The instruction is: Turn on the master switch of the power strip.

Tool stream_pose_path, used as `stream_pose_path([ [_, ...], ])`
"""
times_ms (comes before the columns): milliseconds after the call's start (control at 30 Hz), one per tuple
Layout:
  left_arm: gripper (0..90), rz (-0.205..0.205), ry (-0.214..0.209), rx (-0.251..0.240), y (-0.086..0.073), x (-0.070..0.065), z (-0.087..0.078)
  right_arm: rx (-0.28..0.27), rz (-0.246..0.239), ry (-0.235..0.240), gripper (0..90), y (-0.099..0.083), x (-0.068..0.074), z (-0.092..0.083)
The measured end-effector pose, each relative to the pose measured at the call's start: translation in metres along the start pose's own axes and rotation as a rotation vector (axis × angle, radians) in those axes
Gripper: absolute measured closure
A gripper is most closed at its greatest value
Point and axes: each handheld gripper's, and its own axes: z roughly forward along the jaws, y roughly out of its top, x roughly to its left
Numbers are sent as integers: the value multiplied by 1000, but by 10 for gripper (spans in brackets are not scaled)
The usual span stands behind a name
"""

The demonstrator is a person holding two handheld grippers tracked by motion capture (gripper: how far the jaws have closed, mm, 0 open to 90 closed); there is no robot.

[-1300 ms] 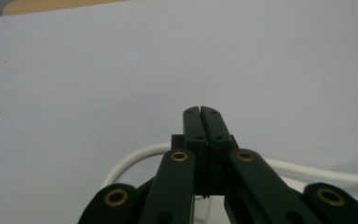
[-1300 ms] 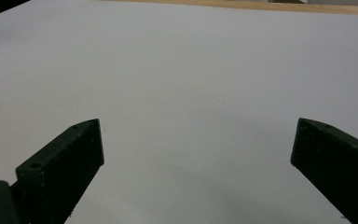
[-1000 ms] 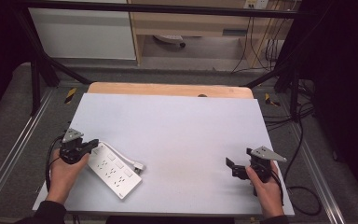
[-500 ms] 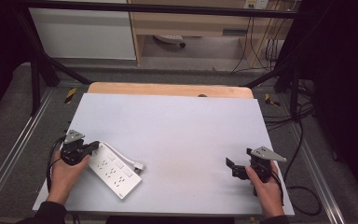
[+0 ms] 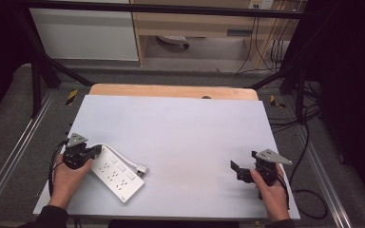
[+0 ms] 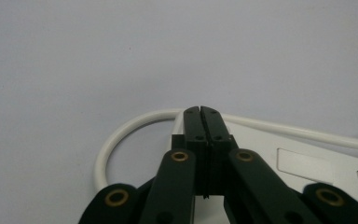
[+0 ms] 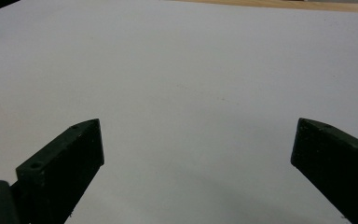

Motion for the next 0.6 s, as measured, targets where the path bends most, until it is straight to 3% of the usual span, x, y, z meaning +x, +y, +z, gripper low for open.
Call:
stream_pose_path([
  [600,900,-12,-2,4,-1,-1,1,1,0,2,28,0,0,0],
])
